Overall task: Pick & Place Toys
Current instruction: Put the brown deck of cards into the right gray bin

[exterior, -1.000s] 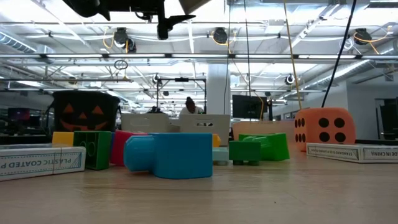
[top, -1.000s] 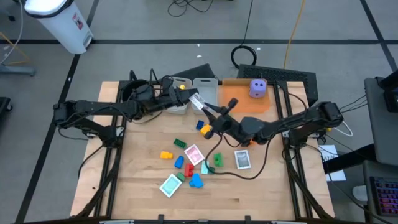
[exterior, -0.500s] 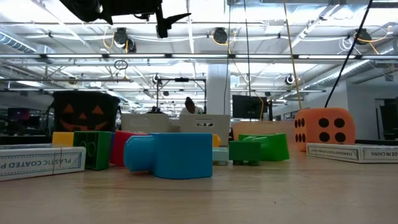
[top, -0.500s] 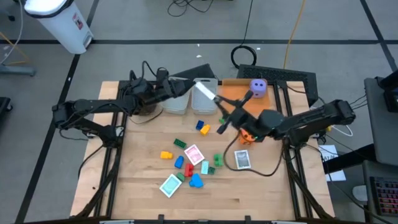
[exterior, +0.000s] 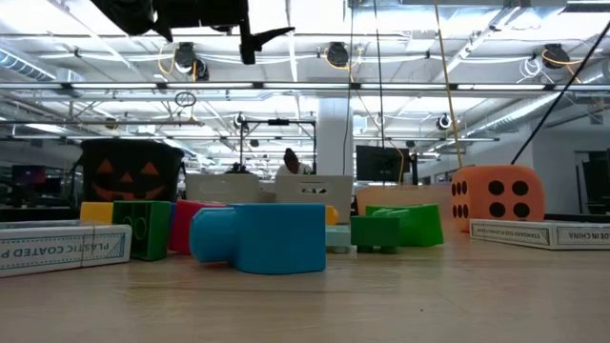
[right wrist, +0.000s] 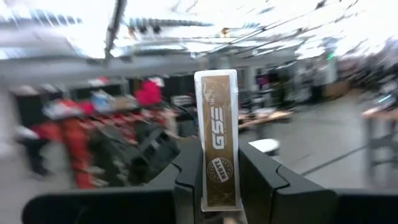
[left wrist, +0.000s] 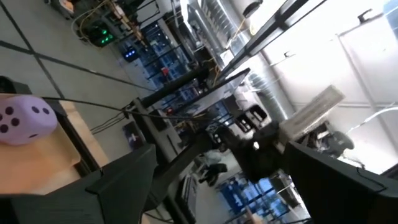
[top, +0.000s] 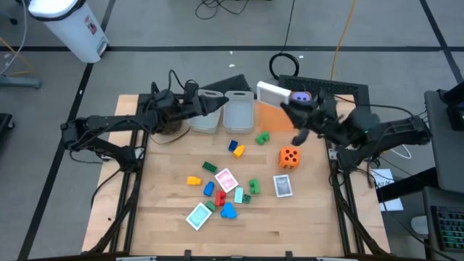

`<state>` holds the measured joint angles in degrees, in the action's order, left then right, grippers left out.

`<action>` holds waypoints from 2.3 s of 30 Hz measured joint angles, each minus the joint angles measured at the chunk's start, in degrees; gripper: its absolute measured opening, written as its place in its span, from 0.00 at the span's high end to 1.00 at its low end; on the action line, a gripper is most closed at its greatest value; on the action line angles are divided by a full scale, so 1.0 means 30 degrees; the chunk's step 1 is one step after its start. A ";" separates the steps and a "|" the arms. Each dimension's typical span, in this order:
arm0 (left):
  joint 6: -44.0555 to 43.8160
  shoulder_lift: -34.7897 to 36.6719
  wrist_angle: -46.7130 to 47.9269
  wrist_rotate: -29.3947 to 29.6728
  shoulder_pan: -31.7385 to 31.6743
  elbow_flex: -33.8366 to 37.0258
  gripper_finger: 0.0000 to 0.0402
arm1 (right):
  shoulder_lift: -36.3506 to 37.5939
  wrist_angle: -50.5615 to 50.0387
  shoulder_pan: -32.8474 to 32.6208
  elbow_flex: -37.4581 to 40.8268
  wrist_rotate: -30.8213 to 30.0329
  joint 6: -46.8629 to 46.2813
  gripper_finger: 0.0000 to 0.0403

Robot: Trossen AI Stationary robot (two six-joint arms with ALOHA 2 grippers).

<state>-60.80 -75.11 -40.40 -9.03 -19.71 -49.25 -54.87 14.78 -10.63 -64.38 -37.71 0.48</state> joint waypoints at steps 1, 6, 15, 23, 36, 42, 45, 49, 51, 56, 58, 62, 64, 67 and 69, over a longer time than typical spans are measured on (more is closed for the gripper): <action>0.0155 -0.0007 0.0000 0.0010 0.0094 0.0000 0.10 | 0.0262 -0.0255 0.0197 0.0000 0.0549 -0.0966 0.85; 0.1221 0.0000 -0.0008 0.0098 0.0762 0.0000 0.10 | 0.0973 -0.0612 0.1546 0.0000 0.4375 -0.5415 0.85; 0.3159 0.0000 -0.0036 0.2571 0.2401 -0.0007 0.10 | 0.0590 -0.1611 0.4880 0.0021 1.0802 -1.0991 0.85; 0.5287 -0.0007 0.4334 0.1958 0.2397 -0.2403 0.10 | -0.0965 -0.1125 0.7258 0.0663 1.4679 -1.3522 0.85; 0.8145 -0.0039 1.0571 -0.1673 0.0387 -0.7595 0.10 | -0.3321 0.2554 0.7941 0.0831 1.5101 -1.3947 0.85; 0.7822 -0.0066 1.0370 -0.3899 -0.0194 -0.7686 0.10 | -0.3833 0.3678 0.8080 0.0831 1.5188 -1.3803 0.85; 0.7816 -0.0044 1.0304 -0.4478 -0.0313 -0.7694 0.10 | -0.3801 0.4025 0.8415 0.0838 1.5364 -1.3809 0.85; 0.7871 -0.0047 1.0455 -0.5145 -0.0224 -0.7694 0.10 | -0.3715 0.4511 0.8953 0.0852 1.4863 -1.3823 0.85; 0.7871 -0.0051 1.0551 -0.5267 -0.0249 -0.7694 0.10 | -0.3569 0.4842 0.9234 0.0852 1.4877 -1.4031 0.85; 0.8251 -0.0049 1.0575 -0.5015 -0.0253 -0.7694 0.10 | -0.3487 0.4931 0.9608 0.0852 1.5950 -1.4695 0.85; 0.8306 -0.0044 1.0571 -0.4956 -0.0267 -0.7694 0.10 | -0.3512 0.4625 0.9690 0.0852 1.6313 -1.5127 0.85; 0.8663 -0.0049 1.0751 -0.4614 -0.0322 -0.7694 0.10 | -0.3480 0.3055 0.9682 0.0852 1.6819 -1.5286 0.85; 0.8697 -0.0118 1.1057 -0.4410 -0.0297 -0.7694 0.10 | -0.3568 0.2596 0.9682 0.0867 1.7303 -1.5096 0.85; 0.8606 -0.0359 1.1653 -0.4322 -0.0317 -0.7694 0.10 | -0.3798 0.2677 0.9682 0.0867 1.7837 -1.5076 0.85; 0.8414 -0.0569 1.1720 -0.4376 -0.0319 -0.7694 0.10 | -0.3942 0.2633 0.9682 0.0867 1.8181 -1.5076 0.85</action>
<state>-35.56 -76.82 -5.24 -22.16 -20.67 -72.34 -66.70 22.68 18.41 -61.78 16.84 -44.75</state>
